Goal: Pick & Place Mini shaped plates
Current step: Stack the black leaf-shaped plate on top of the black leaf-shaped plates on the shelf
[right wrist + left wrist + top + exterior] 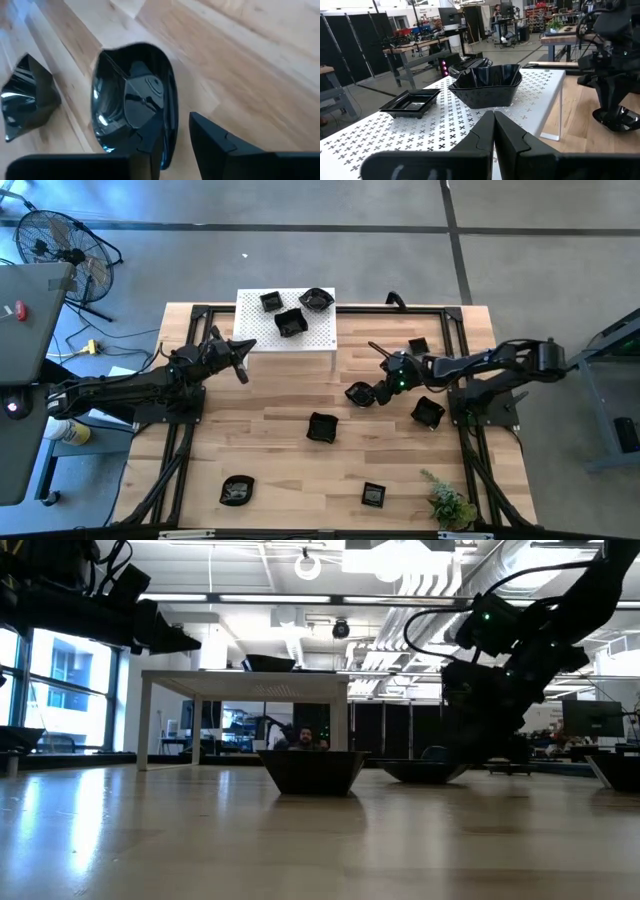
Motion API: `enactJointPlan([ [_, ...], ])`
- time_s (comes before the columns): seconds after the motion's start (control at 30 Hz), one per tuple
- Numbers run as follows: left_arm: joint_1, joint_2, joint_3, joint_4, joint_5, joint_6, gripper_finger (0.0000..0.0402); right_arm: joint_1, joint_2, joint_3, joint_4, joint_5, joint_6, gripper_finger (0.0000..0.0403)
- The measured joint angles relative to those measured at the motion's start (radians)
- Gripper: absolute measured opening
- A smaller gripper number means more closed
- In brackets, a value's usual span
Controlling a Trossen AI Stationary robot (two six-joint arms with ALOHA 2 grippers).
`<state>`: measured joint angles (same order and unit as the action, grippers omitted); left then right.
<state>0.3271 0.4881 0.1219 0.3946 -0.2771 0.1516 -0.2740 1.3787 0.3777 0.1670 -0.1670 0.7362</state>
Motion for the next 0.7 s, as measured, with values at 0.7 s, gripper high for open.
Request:
enactJointPlan([
  [0.7,0.0,0.0,0.0,-0.003,-0.005,0.001,0.0005,-0.001,-0.041,0.001,0.059,-0.061,0.033,0.0003],
])
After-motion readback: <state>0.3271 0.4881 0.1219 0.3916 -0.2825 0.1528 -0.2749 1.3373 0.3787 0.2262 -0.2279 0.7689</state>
